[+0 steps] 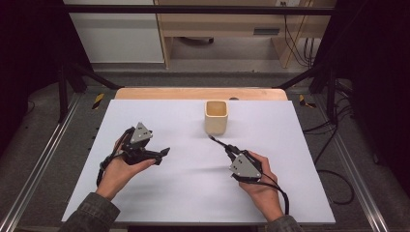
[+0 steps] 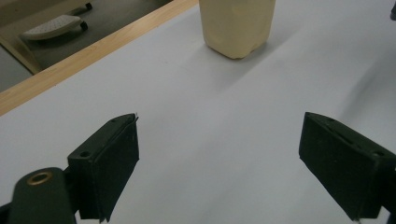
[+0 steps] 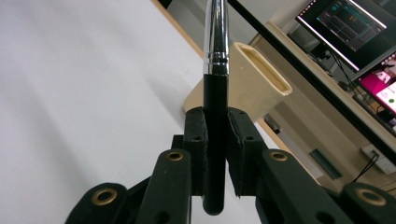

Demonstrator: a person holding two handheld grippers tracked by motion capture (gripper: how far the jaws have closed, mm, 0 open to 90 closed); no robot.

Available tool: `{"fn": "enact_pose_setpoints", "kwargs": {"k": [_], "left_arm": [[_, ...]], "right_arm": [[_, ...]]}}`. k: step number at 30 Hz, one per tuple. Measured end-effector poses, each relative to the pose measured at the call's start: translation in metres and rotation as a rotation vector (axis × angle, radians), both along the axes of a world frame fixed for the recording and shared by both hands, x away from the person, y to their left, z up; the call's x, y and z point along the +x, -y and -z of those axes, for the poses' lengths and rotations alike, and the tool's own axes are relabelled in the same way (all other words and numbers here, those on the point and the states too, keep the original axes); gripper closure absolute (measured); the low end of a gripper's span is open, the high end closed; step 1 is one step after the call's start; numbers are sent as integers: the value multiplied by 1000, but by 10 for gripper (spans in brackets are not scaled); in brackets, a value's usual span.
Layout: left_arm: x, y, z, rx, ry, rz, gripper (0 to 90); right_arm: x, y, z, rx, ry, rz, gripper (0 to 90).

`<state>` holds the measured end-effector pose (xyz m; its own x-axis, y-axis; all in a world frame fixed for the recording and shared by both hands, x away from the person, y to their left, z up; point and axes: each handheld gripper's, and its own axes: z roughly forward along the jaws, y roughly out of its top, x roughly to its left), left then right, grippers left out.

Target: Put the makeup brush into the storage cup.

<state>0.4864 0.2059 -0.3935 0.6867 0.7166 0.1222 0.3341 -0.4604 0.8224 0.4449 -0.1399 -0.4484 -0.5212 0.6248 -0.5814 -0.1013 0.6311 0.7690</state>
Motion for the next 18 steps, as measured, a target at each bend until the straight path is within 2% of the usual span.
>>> {"fn": "enact_pose_setpoints", "kwargs": {"k": [1, 2, 4, 5, 6, 7, 8, 10, 12, 13, 14, 18], "left_arm": [[0, 0, 2, -19, 8, 2, 106], [-1, 0, 6, -48, 31, 10, 101], [-1, -1, 8, -60, 45, 13, 100], [-2, -2, 13, -93, 64, 8, 99], [-2, -2, 13, -93, 64, 8, 97], [-2, -3, 15, -105, 74, 9, 94], [-3, -4, 17, -114, 84, 11, 94], [-4, -6, 20, -140, 107, 24, 79], [-7, -9, 22, -156, 135, 29, 76], [-8, -11, 23, -171, 144, 32, 68], [-9, -12, 24, -182, 152, 35, 68], [-13, -17, 29, -206, 172, 44, 61]], "right_arm": [[0, 1, -1, 23, -8, 0, 793], [1, 3, -3, 66, -26, 1, 792], [2, 4, -4, 79, -32, 0, 792], [4, 6, -5, 106, -41, 3, 792], [5, 7, -6, 126, -48, 5, 792], [6, 7, -7, 147, -56, 8, 792], [6, 7, -7, 147, -56, 8, 792], [8, 9, -8, 187, -71, 12, 792], [10, 11, -10, 242, -88, 14, 792], [11, 14, -12, 288, -98, 19, 792], [11, 14, -12, 288, -98, 19, 792], [16, 20, -17, 349, -113, 26, 792]]}}
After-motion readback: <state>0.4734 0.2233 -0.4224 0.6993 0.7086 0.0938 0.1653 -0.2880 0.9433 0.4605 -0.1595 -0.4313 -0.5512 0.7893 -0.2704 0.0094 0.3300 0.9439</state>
